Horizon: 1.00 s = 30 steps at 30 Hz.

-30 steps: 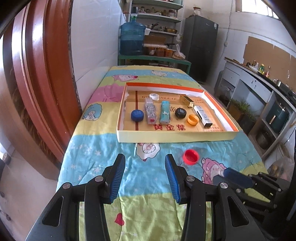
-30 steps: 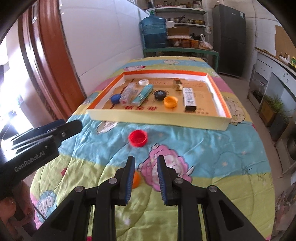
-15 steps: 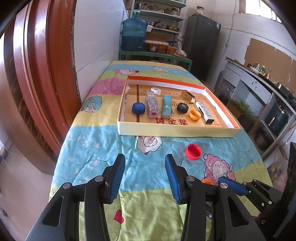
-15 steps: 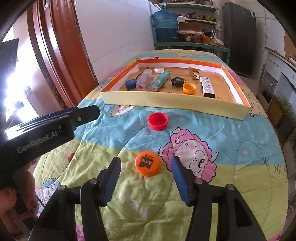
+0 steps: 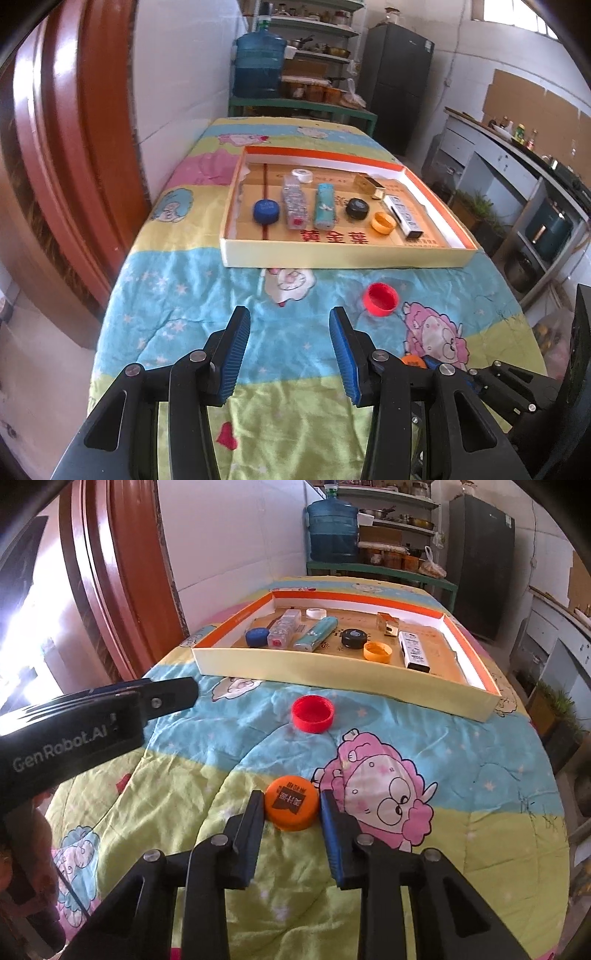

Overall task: Organize rigid objects
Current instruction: 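Move both grippers toward the red cap and orange cap on the quilt, then grasp the red cap with the left gripper while the right gripper grasps the orange cap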

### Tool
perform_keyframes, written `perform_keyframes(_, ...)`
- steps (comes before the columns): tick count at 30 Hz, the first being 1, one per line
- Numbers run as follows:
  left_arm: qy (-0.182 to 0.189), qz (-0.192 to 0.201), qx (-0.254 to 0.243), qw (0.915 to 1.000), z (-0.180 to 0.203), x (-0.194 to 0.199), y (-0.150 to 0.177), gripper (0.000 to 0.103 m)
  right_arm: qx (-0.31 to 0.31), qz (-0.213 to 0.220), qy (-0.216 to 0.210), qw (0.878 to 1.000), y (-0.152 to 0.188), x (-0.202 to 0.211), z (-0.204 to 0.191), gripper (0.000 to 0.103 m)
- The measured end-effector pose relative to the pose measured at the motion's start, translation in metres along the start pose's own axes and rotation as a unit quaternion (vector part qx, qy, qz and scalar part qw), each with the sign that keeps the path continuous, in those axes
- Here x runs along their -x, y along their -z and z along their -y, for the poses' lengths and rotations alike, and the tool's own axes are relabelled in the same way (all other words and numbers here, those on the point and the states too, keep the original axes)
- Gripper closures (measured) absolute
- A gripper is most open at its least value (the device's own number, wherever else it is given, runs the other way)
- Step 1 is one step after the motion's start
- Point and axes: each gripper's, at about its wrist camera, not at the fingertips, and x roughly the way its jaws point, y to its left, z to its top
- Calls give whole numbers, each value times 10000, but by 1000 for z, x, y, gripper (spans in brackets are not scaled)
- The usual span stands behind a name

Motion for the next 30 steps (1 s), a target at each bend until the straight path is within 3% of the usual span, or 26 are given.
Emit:
perform_keyframes(9, 705, -379, -740, 9940, 59, -32, -11, 57, -443, 227, 368, 9981, 5, 23, 40, 73)
perform_keyframes(13, 696, -549, -857, 9924, 73, -49, -10, 57, -665, 222, 502, 9963, 12, 30, 59, 73)
perform_keyframes(18, 610, -747, -667, 9931, 71, -69, -10, 57, -793, 216, 529, 9952, 16, 32, 70, 72)
perform_keyframes(22, 609, -683, -662, 9936, 71, -74, -12, 57, -787, 228, 505, 9954, 16, 32, 71, 72)
perform_keyframes(24, 605, -634, -640, 9941, 69, -74, -11, 72, -783, 222, 513, 9954, 16, 31, 70, 72)
perform_keyframes(30, 686, -584, -562, 9943, 61, -70, -10, 72, -822, 183, 459, 9954, 12, 27, 72, 72)
